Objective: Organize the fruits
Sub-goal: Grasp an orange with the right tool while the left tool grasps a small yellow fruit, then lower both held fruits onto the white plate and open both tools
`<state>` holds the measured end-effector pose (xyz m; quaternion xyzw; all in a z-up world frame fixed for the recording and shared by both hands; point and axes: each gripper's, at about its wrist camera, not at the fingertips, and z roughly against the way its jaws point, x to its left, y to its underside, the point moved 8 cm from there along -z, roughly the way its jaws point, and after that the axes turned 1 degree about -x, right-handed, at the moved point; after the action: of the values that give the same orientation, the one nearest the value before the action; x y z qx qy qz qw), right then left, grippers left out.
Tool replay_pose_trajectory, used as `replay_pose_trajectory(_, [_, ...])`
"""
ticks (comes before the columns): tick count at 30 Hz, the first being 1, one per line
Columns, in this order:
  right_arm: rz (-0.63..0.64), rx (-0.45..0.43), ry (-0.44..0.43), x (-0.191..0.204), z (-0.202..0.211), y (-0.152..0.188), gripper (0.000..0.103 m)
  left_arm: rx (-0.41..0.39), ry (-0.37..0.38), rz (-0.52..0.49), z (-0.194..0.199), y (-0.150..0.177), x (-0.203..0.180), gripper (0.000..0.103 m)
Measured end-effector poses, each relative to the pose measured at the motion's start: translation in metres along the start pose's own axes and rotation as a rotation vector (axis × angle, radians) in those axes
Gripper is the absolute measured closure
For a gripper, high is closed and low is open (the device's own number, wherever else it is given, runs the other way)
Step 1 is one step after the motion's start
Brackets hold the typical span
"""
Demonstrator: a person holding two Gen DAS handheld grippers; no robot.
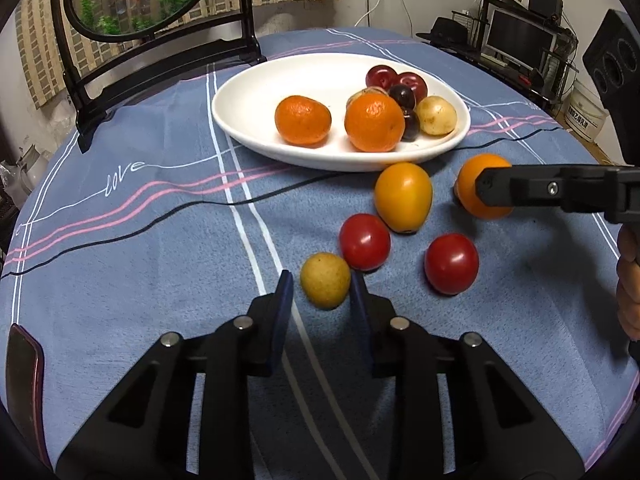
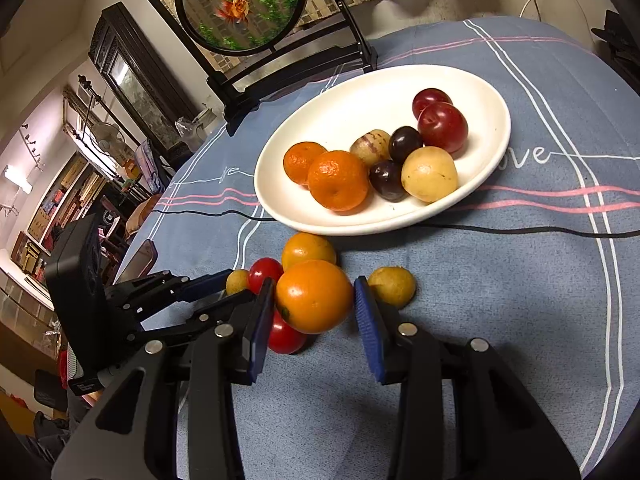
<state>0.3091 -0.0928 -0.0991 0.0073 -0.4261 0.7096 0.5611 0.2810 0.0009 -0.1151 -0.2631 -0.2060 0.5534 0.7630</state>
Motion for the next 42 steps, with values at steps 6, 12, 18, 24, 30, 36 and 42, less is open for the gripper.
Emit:
replay_pose_trajectory(6, [0.007, 0.001, 0.005, 0.0, 0.0, 0.0, 0.063, 0.004, 0.008, 0.008, -0.003, 0.001, 0.0, 0.074])
replay_pose_trajectory(12, [0.011, 0.003, 0.02, -0.002, -0.002, 0.0, 0.063, 0.001, 0.009, 0.0, -0.003, 0.0, 0.0, 0.077])
replay_pose_trajectory(18, [0.03, -0.028, 0.024, 0.0, 0.002, -0.004, 0.063, -0.032, 0.018, 0.016, 0.006, -0.005, 0.003, 0.077])
replay_pose_trajectory(24, [0.055, -0.018, 0.032, 0.002, 0.0, -0.003, 0.068, -0.045, 0.028, 0.043, 0.011, -0.007, 0.005, 0.077])
replay_pose_trajectory(30, [0.109, 0.046, 0.103, 0.003, -0.017, 0.006, 0.062, -0.017, 0.014, 0.031, 0.005, -0.003, 0.002, 0.077])
replay_pose_trajectory(36, [0.07, 0.078, 0.067, -0.001, -0.026, 0.008, 0.062, -0.008, 0.012, 0.033, 0.003, -0.002, 0.004, 0.077])
replay_pose_trajectory(42, [-0.039, 0.101, -0.021, -0.009, -0.026, 0.01, 0.063, -0.001, 0.013, 0.04, 0.0, -0.001, 0.004, 0.077])
